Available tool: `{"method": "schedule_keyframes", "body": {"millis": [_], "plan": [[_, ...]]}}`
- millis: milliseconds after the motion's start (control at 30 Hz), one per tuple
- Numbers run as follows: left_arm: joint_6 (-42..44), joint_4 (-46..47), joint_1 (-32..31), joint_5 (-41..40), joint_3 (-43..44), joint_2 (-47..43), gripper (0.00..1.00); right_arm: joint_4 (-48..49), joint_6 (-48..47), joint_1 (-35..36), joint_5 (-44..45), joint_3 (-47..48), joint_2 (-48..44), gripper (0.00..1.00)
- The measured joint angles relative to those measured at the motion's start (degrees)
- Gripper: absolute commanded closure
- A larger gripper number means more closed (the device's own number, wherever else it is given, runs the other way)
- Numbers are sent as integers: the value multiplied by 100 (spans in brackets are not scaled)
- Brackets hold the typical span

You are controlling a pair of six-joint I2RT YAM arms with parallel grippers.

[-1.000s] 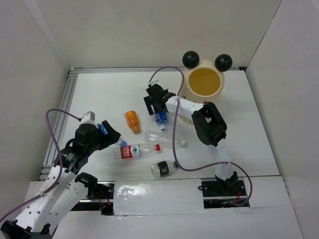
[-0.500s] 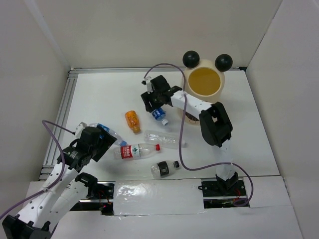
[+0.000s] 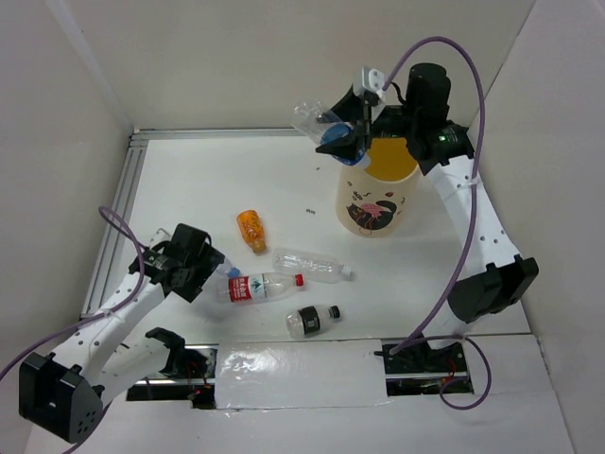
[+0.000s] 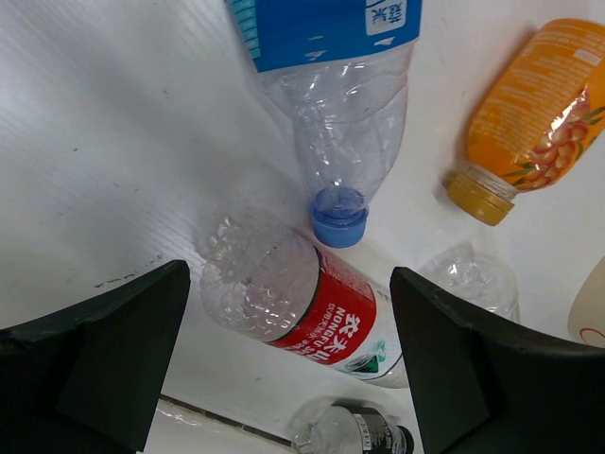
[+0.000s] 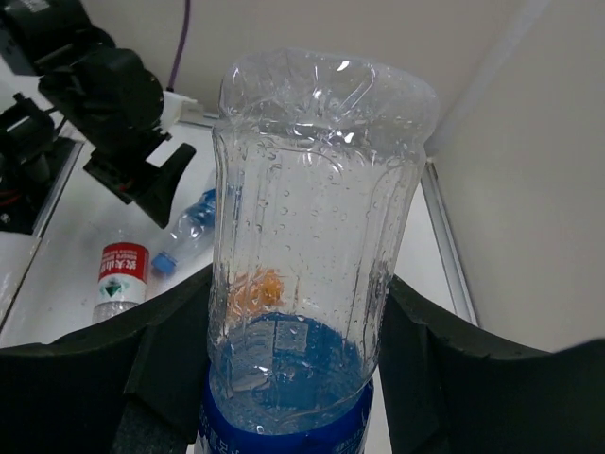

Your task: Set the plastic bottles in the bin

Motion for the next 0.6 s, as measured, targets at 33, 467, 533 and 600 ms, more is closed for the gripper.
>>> {"method": "schedule_keyframes", "body": {"millis": [33, 467, 533, 600], "plan": [[0, 37, 0, 0, 24, 28, 0, -9, -131, -87, -221, 0, -13, 75], [11, 240, 0, 2, 48, -59, 0, -931, -3071, -1928, -1598, -317, 702, 31], [11, 243, 0, 0, 42, -120, 0, -1078, -3314, -1926, -1617, -448, 782, 0], [11, 247, 0, -11, 24, -170, 0, -1255, -3576, -1915, -1672, -612, 780, 0]]}}
